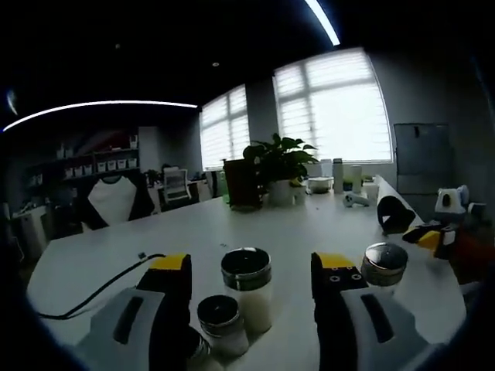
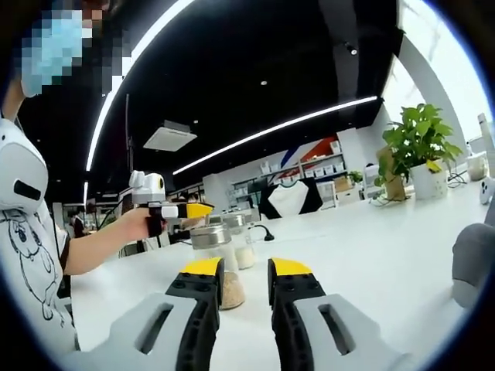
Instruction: Rotate the seasoning bottle until the label or dispensing opening points toward the visible target arrow and the bottle remains upright within the marked orientation range
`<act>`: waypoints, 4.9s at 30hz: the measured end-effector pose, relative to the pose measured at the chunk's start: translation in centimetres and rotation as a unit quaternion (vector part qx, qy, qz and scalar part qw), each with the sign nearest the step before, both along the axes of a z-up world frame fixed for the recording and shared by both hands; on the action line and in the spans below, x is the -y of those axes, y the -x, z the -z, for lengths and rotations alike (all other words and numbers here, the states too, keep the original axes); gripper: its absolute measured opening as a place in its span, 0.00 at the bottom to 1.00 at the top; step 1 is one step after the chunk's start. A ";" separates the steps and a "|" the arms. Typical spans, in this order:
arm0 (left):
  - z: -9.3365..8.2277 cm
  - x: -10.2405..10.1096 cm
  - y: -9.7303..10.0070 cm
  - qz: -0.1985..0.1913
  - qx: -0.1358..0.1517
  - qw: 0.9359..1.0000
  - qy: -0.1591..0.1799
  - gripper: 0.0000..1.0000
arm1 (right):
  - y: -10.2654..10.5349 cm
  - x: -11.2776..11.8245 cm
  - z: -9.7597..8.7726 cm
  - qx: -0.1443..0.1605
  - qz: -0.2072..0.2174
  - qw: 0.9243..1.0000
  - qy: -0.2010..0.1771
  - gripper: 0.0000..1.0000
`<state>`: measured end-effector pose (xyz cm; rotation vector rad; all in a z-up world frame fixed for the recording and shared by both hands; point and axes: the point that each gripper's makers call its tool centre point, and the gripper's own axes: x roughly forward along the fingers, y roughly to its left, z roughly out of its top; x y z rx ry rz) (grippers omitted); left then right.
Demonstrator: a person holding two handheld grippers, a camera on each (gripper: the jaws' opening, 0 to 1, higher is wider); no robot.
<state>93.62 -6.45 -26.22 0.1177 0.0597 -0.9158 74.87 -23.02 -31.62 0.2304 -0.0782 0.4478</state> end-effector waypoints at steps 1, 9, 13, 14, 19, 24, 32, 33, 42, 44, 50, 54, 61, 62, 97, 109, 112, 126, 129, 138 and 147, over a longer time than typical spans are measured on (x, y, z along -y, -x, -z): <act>0.0 0.2 0.0 0.000 0.000 1.000 -0.001 0.65 | 0.0 0.1 0.0 0.000 0.001 1.000 -0.004 0.20; 1.4 1.8 -0.9 0.005 -0.023 0.999 -0.025 0.64 | -0.1 0.7 0.1 -0.006 0.005 1.000 -0.022 0.16; 2.0 2.3 -1.7 0.004 -0.030 0.999 -0.031 0.64 | 0.0 0.8 0.4 -0.010 0.008 1.000 -0.011 0.14; 2.1 2.4 -1.9 0.005 -0.032 0.999 -0.031 0.63 | 0.0 0.9 0.4 -0.010 0.007 1.000 -0.011 0.14; 3.1 3.1 -2.7 0.013 -0.046 0.998 -0.039 0.61 | 0.2 1.0 0.7 -0.015 0.007 1.000 -0.011 0.12; 3.4 3.7 -2.6 0.024 -0.051 0.998 -0.036 0.59 | 0.3 1.0 0.9 -0.019 0.002 1.000 -0.010 0.10; 3.8 3.9 -3.2 0.026 -0.045 0.998 -0.044 0.52 | 0.2 0.7 1.2 -0.024 -0.009 1.000 -0.004 0.07; 3.8 3.9 -3.3 0.026 -0.045 0.998 -0.045 0.51 | 0.2 0.7 1.2 -0.024 -0.009 1.000 -0.003 0.07; 3.7 3.9 -3.7 0.028 -0.037 0.998 -0.053 0.42 | 0.3 0.8 1.5 -0.028 -0.010 1.000 -0.003 0.06; 3.7 4.0 -3.7 0.029 -0.037 0.998 -0.053 0.42 | 0.3 0.8 1.5 -0.028 -0.009 1.000 -0.002 0.06; 3.6 4.1 -3.8 0.048 -0.035 0.997 -0.044 0.42 | 0.3 1.1 1.5 -0.029 -0.005 1.000 -0.005 0.06; 3.5 4.2 -3.9 0.046 -0.032 0.997 -0.044 0.42 | 0.4 1.2 1.7 -0.030 -0.004 1.000 -0.004 0.06; 3.5 4.5 -3.8 0.040 -0.028 0.998 -0.030 0.41 | 0.6 1.1 1.6 -0.030 -0.003 1.000 -0.003 0.06; 3.5 4.5 -3.8 0.040 -0.027 0.998 -0.030 0.41 | 0.6 1.1 1.6 -0.030 -0.003 1.000 -0.003 0.06; 1.0 2.2 3.7 0.055 0.012 0.998 0.000 0.40 | 0.7 -0.1 0.4 -0.020 -0.014 1.000 0.005 0.04; 1.9 1.3 7.4 0.074 -0.003 0.997 0.006 0.40 | 0.4 -1.1 -0.2 -0.017 -0.024 1.000 0.011 0.03; 2.5 1.4 7.9 0.078 -0.004 0.997 -0.002 0.40 | 0.4 -1.4 -0.4 -0.015 -0.028 0.999 0.014 0.03; 3.2 0.6 10.0 0.078 -0.015 0.997 0.018 0.40 | 0.5 -2.3 -0.5 -0.016 -0.037 0.999 0.021 0.02; 3.4 0.4 10.2 0.080 -0.017 0.996 0.021 0.40 | 0.5 -2.5 -0.6 -0.016 -0.038 0.999 0.023 0.02; 3.3 0.0 10.7 0.084 -0.012 0.996 0.023 0.40 | 0.5 -2.6 -0.5 -0.018 -0.039 0.999 0.026 0.02; 3.4 -0.1 11.1 0.086 -0.006 0.996 0.033 0.41 | 0.3 -2.9 -0.4 -0.021 -0.043 0.998 0.031 0.02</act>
